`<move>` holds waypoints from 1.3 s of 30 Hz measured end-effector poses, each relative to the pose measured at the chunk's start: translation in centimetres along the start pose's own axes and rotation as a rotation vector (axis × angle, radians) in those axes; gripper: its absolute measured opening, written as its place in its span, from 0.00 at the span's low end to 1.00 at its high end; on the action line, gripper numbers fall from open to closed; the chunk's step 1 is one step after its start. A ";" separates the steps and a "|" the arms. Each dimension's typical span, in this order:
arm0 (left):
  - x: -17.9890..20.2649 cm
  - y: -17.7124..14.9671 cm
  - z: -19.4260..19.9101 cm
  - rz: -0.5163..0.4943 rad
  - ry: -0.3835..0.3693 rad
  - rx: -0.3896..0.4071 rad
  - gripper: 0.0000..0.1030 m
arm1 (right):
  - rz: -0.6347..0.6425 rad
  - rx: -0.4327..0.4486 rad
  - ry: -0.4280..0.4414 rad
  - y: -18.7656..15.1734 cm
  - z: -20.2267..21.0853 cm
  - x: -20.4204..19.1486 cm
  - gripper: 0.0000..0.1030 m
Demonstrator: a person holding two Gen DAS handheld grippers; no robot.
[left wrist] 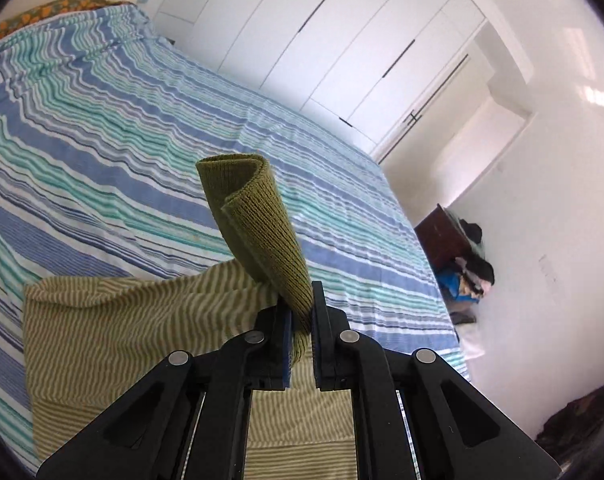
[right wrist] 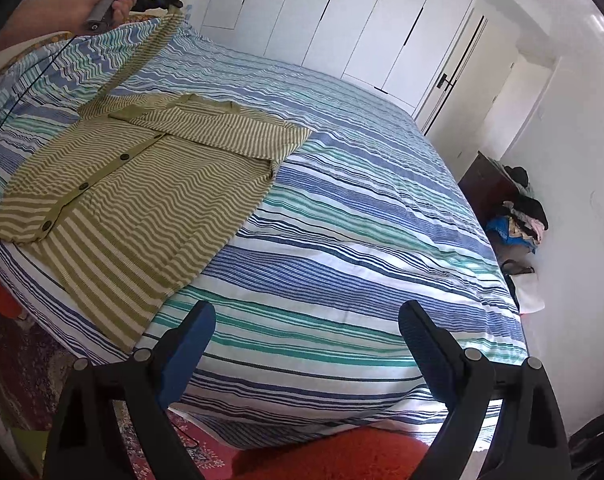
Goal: Fold small clothes
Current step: 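Grasp the other sleeve cuff with the left tool and fold it across the body, then release the sleeve and lift the left tool away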
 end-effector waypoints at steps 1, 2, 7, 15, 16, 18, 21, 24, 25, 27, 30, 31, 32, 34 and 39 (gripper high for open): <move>1.6 -1.1 -1.4 -0.010 -0.015 -0.025 0.05 | -0.005 0.003 0.001 0.0 0.1 0.2 0.89; 3.2 -2.4 -2.7 -0.021 -0.028 -0.051 0.05 | -0.009 0.005 0.000 -0.1 0.1 0.3 0.89; 8.1 -9.5 -7.5 -0.108 -0.029 -0.187 0.05 | -0.031 0.009 0.000 -0.3 0.2 1.2 0.89; 9.1 -20.5 -9.7 -0.342 0.093 -0.416 0.76 | -0.077 -0.004 0.005 -0.3 -0.2 2.1 0.89; 9.7 -21.6 -8.8 -0.383 0.066 -0.423 0.77 | -0.074 -0.006 0.004 -0.3 -0.3 2.0 0.89; 10.0 -23.4 -6.4 -0.431 -0.008 -0.456 0.77 | -0.061 -0.007 0.000 -0.3 -0.3 1.7 0.89; 6.8 -23.2 -2.1 -0.435 -0.030 -0.434 0.78 | -0.043 -0.004 -0.004 -0.3 -0.1 1.4 0.89; -0.3 -21.1 1.6 -0.363 0.079 -0.372 0.81 | -0.049 -0.006 -0.003 -0.3 -0.2 1.5 0.89; -3.3 -20.3 3.0 -0.335 0.142 -0.352 0.81 | -0.057 -0.008 0.001 -0.4 -0.2 1.5 0.89; -9.2 -19.6 5.2 -0.266 0.253 -0.335 0.81 | -0.080 -0.012 0.009 -0.3 -0.4 1.9 0.89; -15.0 -20.9 7.9 -0.213 0.343 -0.339 0.81 | -0.120 -0.017 0.021 -0.2 -0.6 2.4 0.89; -16.1 -21.6 8.5 -0.218 0.367 -0.347 0.81 | -0.133 -0.021 0.026 -0.2 -0.7 2.5 0.89; -17.0 -22.5 8.9 -0.225 0.386 -0.357 0.81 | -0.144 -0.025 0.031 -0.2 -0.8 2.6 0.89; -17.8 -24.6 9.3 -0.237 0.411 -0.378 0.81 | -0.163 -0.039 0.044 -0.3 -1.0 2.8 0.89; -18.5 -26.9 10.8 -0.195 0.418 -0.363 0.82 | -0.178 -0.074 0.059 -0.8 -1.5 2.6 0.89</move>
Point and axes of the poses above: each gripper's, at about its wrist camera, not at the fingertips, and z roughly against the way its jaws point, x to its right, y to its top, the point moved 10 cm from there along -z, roughly the way its jaws point, and after that the axes turned 5 degrees about -z, right-handed, at the moved point
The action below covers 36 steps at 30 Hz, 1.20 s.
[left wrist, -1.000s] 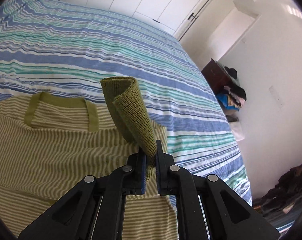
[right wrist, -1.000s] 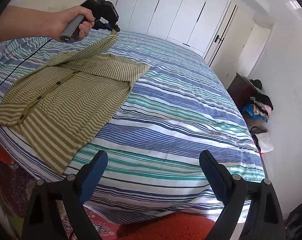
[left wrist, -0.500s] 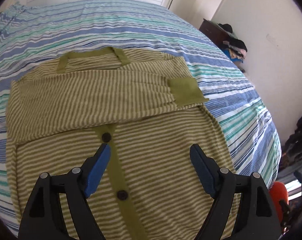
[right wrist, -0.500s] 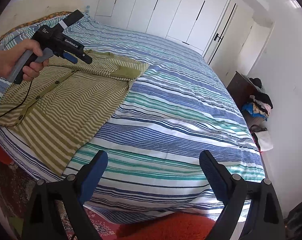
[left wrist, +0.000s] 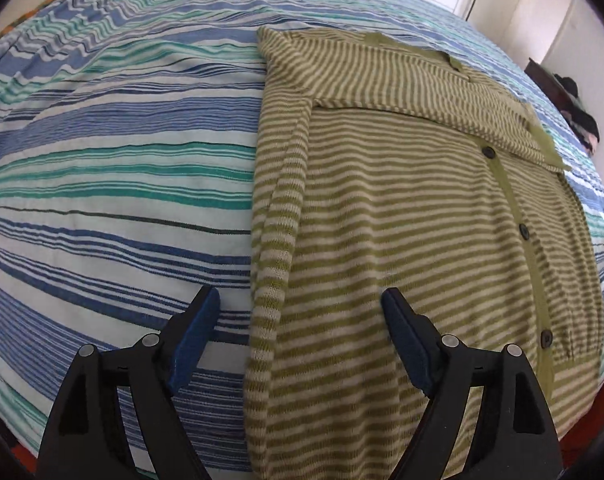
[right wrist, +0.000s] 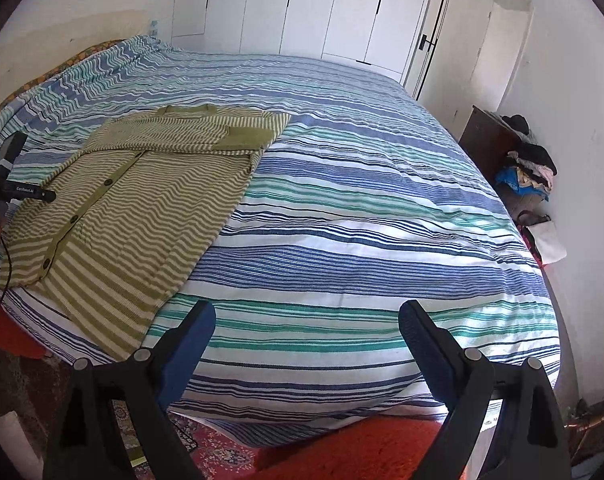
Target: Fold small clothes
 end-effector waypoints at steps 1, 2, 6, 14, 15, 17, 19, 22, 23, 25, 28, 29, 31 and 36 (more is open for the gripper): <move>0.0 -0.2 0.3 0.010 -0.013 0.006 0.82 | 0.003 -0.001 -0.002 0.0 0.0 -0.1 0.89; 0.1 -0.4 0.8 0.019 -0.028 0.016 0.82 | 0.006 -0.001 -0.005 -0.1 0.1 -0.2 0.89; -0.5 -1.4 3.5 0.055 -0.059 0.095 0.84 | 0.026 0.004 -0.015 -0.2 0.3 -0.5 0.89; -4.6 -2.1 4.4 0.222 -0.080 0.125 0.86 | 0.028 0.001 -0.013 -0.4 0.3 -0.3 0.89; -4.9 -1.4 4.5 0.217 -0.077 0.126 0.86 | 0.028 0.001 -0.012 -0.4 0.3 -0.3 0.89; -4.3 1.1 4.6 0.191 -0.093 0.135 0.86 | 0.030 0.003 -0.011 -0.3 0.3 -0.5 0.89; -3.5 4.5 4.4 0.167 -0.128 0.144 0.86 | 0.034 0.006 -0.012 -0.2 0.3 -0.6 0.89; -3.2 9.7 2.6 0.175 -0.129 0.140 0.86 | 0.042 0.004 -0.010 0.0 0.1 -0.9 0.89; -3.3 11.2 1.6 0.184 -0.127 0.121 0.86 | 0.044 0.001 -0.008 0.0 0.0 -1.0 0.89; -3.3 13.7 -0.7 0.199 -0.107 0.091 0.86 | 0.046 -0.009 -0.006 -0.1 -0.2 -1.1 0.89; -3.1 15.7 -4.5 0.182 -0.044 0.024 0.86 | 0.043 -0.017 -0.009 -0.2 -0.4 -1.1 0.89; -3.1 15.9 -5.9 0.165 -0.003 -0.002 0.86 | 0.040 -0.020 -0.011 -0.2 -0.4 -1.0 0.89; -4.3 15.5 -8.5 0.140 0.125 -0.061 0.76 | 0.030 -0.026 -0.014 -0.2 -0.5 -0.7 0.89; -7.8 14.3 -10.2 0.239 0.213 -0.082 0.63 | 0.005 -0.046 -0.013 0.0 -1.1 -0.3 0.89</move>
Point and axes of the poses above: each gripper's, at about its wrist camera, not at the fingertips, and z roughly against the way its jaws point, x to its right, y to its top, the point moved 10 cm from there along -z, roughly the way its jaws point, and after that the axes turned 5 degrees about -z, right-handed, at the moved point
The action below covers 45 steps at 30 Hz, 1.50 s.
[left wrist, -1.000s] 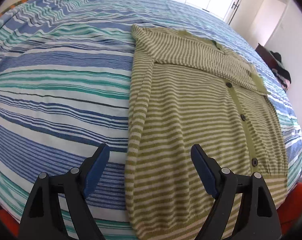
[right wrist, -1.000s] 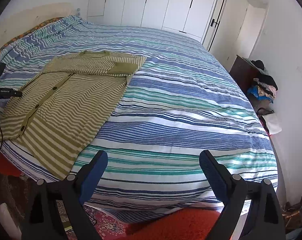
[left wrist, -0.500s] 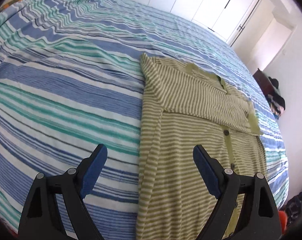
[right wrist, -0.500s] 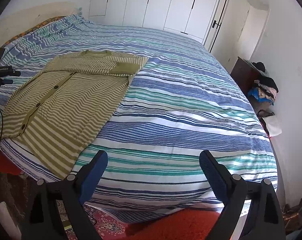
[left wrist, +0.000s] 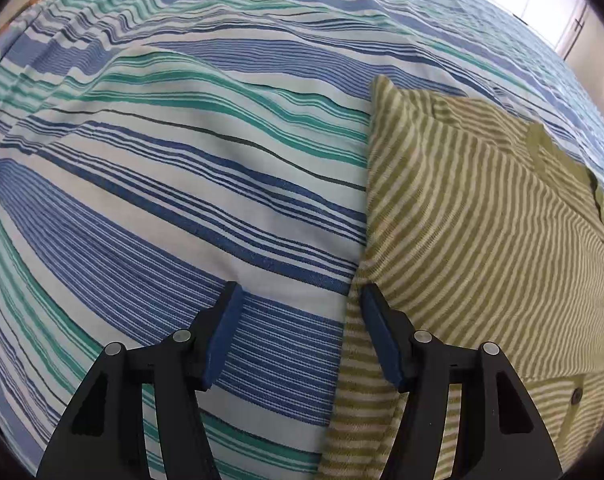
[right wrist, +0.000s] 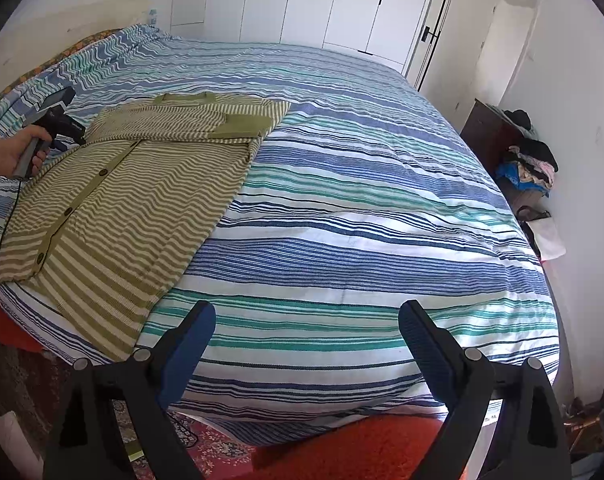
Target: Fold small clothes
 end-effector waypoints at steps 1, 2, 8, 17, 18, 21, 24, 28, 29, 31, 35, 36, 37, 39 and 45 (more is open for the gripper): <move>0.1 -0.1 0.0 -0.017 0.006 -0.003 0.64 | -0.003 -0.002 0.000 0.0 -0.1 0.1 0.89; 0.3 -0.1 0.2 -0.042 0.014 0.001 0.64 | -0.004 -0.004 0.002 0.1 -0.2 0.1 0.89; 0.1 -2.1 5.5 -0.077 -0.047 0.093 0.68 | -0.011 -0.039 0.048 -0.1 -0.9 -0.3 0.89; 8.6 -15.4 15.8 -0.373 -0.309 0.222 0.88 | 0.012 -0.014 0.260 3.3 -0.6 -7.9 0.89; 9.8 -17.2 15.6 -0.408 -0.321 0.208 0.88 | 0.011 -0.013 0.302 3.9 -0.8 -9.7 0.90; 12.3 -23.2 13.3 -0.501 -0.306 0.119 0.88 | 0.057 -0.048 0.393 3.7 -2.5 -15.4 0.90; 12.5 -27.1 13.5 -0.573 -0.251 0.173 0.90 | 0.148 -0.183 0.345 -0.4 -6.0 -18.5 0.90; 11.8 -28.2 13.8 -0.583 -0.266 0.145 0.92 | 0.134 -0.189 0.299 -5.0 -7.4 -18.0 0.92; 11.8 -28.3 13.8 -0.593 -0.261 0.143 0.93 | 0.131 -0.194 0.294 -5.2 -7.3 -17.8 0.93; 12.0 -28.1 13.9 -0.594 -0.252 0.143 0.93 | 0.127 -0.201 0.293 -4.7 -6.9 -17.7 0.93; 11.6 -28.6 13.8 -0.580 -0.234 0.150 0.93 | 0.120 -0.125 0.302 -4.0 -5.1 -17.2 0.93; 11.7 -28.5 13.8 -0.580 -0.229 0.151 0.94 | 0.123 -0.126 0.304 -4.1 -5.0 -17.3 0.93; 11.7 -28.8 13.7 -0.580 -0.224 0.151 0.95 | 0.127 -0.134 0.299 -4.4 -5.1 -17.3 0.93; 11.6 -28.8 13.5 -0.578 -0.219 0.145 0.96 | 0.138 -0.168 0.288 -5.1 -6.0 -17.5 0.94; 11.6 -28.9 13.4 -0.577 -0.222 0.149 0.97 | 0.127 -0.202 0.294 -6.1 -7.1 -17.6 0.99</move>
Point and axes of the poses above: each gripper's, at about its wrist camera, not at the fingertips, and z roughly against the way its jaws point, x to its right, y to its top, the point moved 10 cm from there along -z, roughly the way its jaws point, and after that the axes turned 5 degrees about -z, right-handed, at the moved point
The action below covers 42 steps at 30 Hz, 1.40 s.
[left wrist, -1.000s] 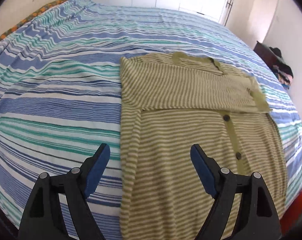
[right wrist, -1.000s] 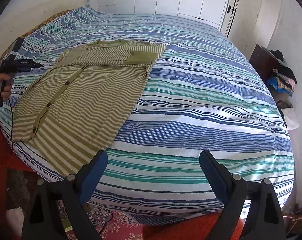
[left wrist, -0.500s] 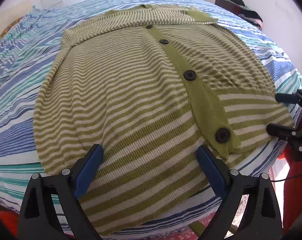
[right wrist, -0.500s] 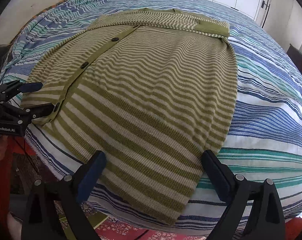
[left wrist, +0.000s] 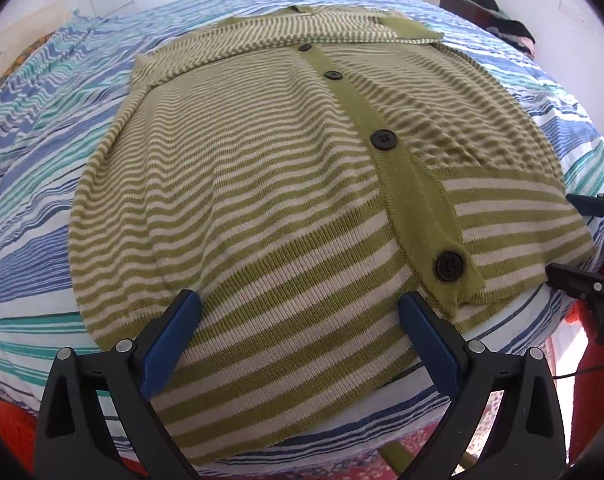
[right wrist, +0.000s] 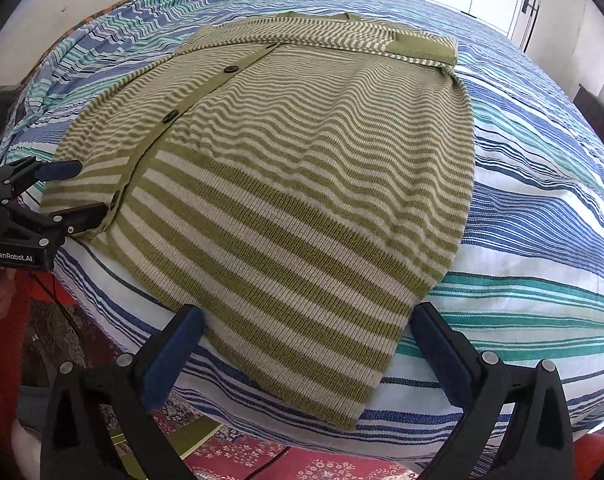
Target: Fold small clothes
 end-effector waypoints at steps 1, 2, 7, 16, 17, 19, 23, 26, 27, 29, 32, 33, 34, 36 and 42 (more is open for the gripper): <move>0.0 0.0 0.0 0.000 0.000 0.001 0.97 | 0.000 0.000 0.000 0.0 0.0 0.0 1.00; 0.0 0.0 0.0 -0.001 0.000 0.002 0.97 | 0.000 0.000 -0.001 0.0 -0.1 0.0 1.00; 0.0 0.0 -0.1 -0.005 0.002 0.005 0.98 | 0.002 0.002 -0.011 -0.1 -0.1 0.0 1.00; 0.0 -0.1 -0.1 -0.012 0.004 0.011 0.99 | 0.009 0.003 -0.028 -0.4 0.0 0.0 1.00; 0.0 -0.1 -0.1 -0.014 0.004 0.011 0.99 | 0.011 0.003 -0.031 -0.4 0.0 -0.1 1.00; 0.0 -0.1 -0.2 -0.017 0.005 0.010 0.99 | 0.016 0.001 -0.034 -0.4 0.1 -0.1 1.00; -0.1 -0.1 0.2 -0.011 0.007 0.006 0.99 | 0.008 0.003 -0.027 -0.4 0.6 -0.2 1.00; -0.3 -0.2 1.0 -0.006 0.002 -0.002 0.99 | -0.018 0.039 -0.014 -0.1 2.0 -0.2 0.99; -0.4 -0.1 1.4 -0.002 -0.006 0.002 0.98 | -0.027 0.053 -0.012 0.0 2.5 -0.1 0.99; -0.8 0.0 2.3 0.012 -0.018 0.020 0.98 | -0.049 0.087 -0.010 0.3 3.6 0.2 0.99; -2.2 0.2 3.5 0.049 -0.013 0.045 0.98 | -0.102 0.144 -0.009 0.8 5.2 1.4 0.99; -2.9 0.3 3.9 0.067 -0.010 0.052 0.98 | -0.126 0.163 -0.004 1.0 5.8 1.8 0.99; -3.8 0.2 4.3 0.091 -0.007 0.058 0.98 | -0.152 0.180 0.005 1.1 6.3 2.3 0.99; -5.9 -0.2 5.0 0.154 -0.002 0.061 0.98 | -0.228 0.208 0.044 1.5 7.1 3.7 0.99; -12.0 -3.7 5.2 0.475 -0.113 0.013 0.98 | -0.552 0.228 0.273 1.2 7.4 8.1 0.99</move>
Point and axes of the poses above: each gripper's, at about its wrist camera, not at the fingertips, and z roughly against the way its jaws point, x to its right, y to its top, the point moved 10 cm from there along -z, roughly the way its jaws point, and after that the axes turned 5 degrees about -z, right-handed, at the moved point
